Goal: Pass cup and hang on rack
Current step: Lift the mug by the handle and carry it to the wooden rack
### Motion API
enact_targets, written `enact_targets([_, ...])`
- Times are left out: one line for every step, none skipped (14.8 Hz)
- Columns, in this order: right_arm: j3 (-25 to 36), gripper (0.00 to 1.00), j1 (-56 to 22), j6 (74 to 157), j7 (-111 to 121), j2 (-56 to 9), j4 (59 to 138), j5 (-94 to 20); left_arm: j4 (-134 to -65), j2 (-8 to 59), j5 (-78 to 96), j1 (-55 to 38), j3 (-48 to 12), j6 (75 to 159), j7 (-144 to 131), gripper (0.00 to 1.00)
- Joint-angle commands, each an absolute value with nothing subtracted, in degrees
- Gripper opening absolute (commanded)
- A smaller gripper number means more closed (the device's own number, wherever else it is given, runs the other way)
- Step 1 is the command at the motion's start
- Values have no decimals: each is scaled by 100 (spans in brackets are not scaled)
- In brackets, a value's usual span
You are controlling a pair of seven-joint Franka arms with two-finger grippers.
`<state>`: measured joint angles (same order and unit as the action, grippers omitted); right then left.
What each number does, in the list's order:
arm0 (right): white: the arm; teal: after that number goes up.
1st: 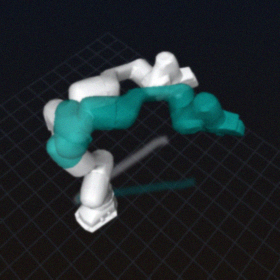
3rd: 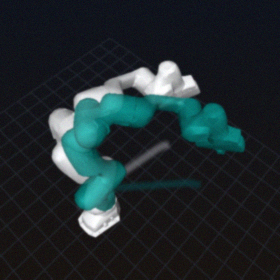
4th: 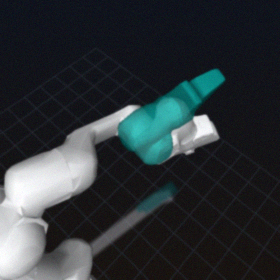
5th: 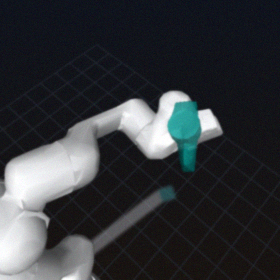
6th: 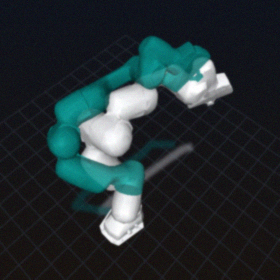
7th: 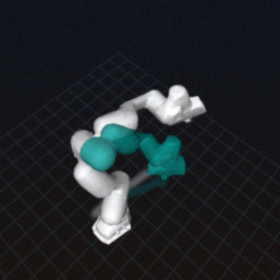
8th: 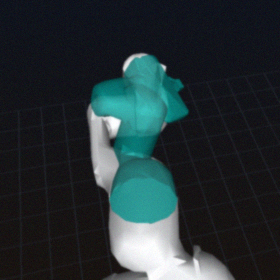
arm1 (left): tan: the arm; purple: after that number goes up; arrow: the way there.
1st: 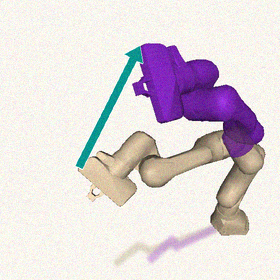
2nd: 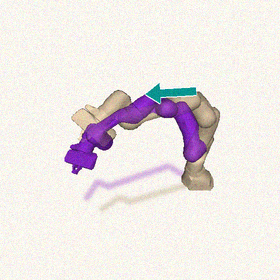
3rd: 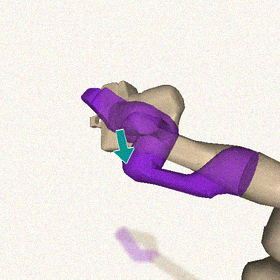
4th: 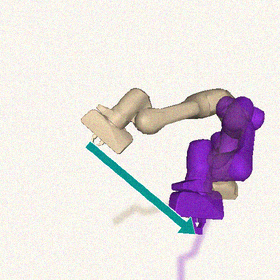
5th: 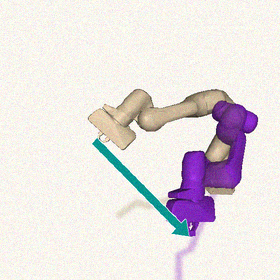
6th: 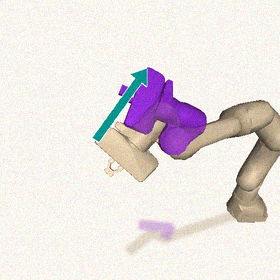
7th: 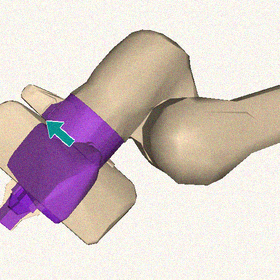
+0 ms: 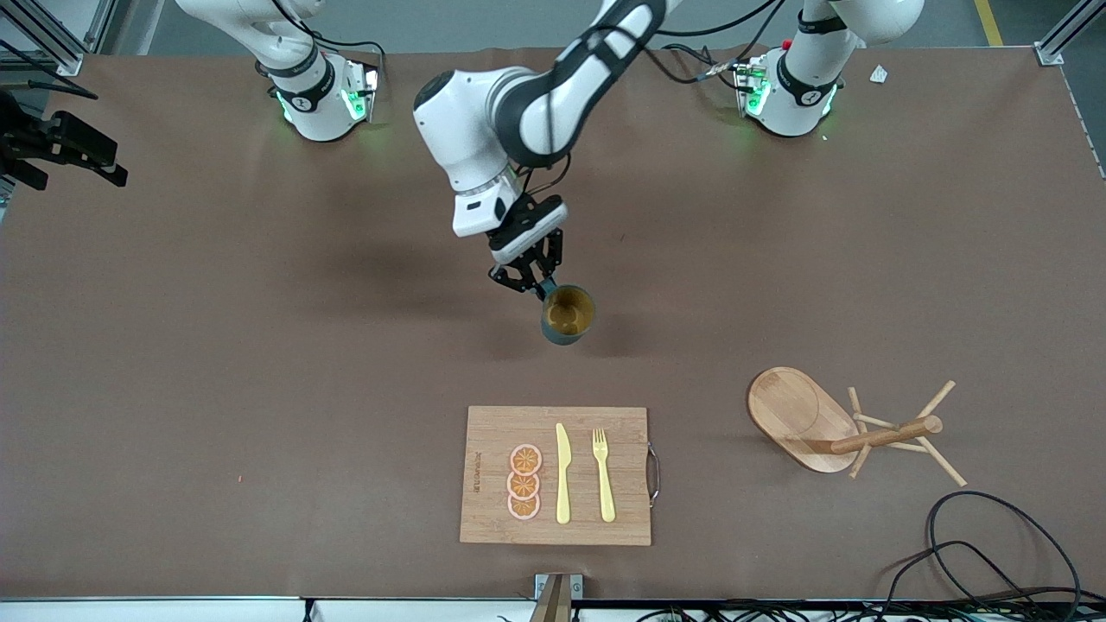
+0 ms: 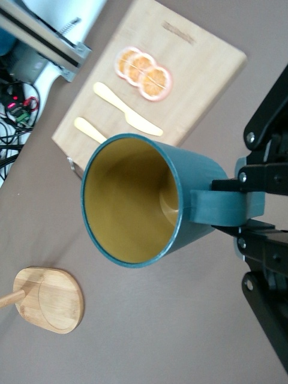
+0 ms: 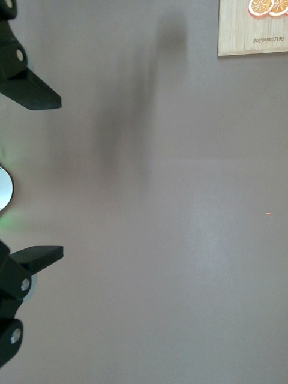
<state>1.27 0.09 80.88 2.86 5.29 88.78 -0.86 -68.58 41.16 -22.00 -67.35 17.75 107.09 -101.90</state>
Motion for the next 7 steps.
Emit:
enact_targets([53,100,88,8051,360,519,8859,-70,-7022,3438,-1707,-6286,1723,10644,-9722,0])
enact_targets([53,100,88,8042,360,519,8859,-70,-7022,3289,-1505,-6110,1723,10644,-9555,0])
enact_targets([53,100,88,8042,360,519,8859,-70,-7022,3165,-1320,-5960,1723,10644,-9406,0])
enact_targets([53,100,88,8042,360,519,8859,-70,-7022,3016,-1110,-5759,1723,10644,-9213,0])
enact_targets([53,100,88,8042,360,519,8859,-70,-7031,2867,-933,-5565,1723,10661,-9080,1])
enact_targets([53,100,88,8042,360,519,8859,-70,-7049,2743,-766,-5372,1723,10661,-9027,1])
enact_targets([53,100,88,8033,360,519,8859,-70,-7092,2612,-608,-5196,1714,10661,-8931,1])
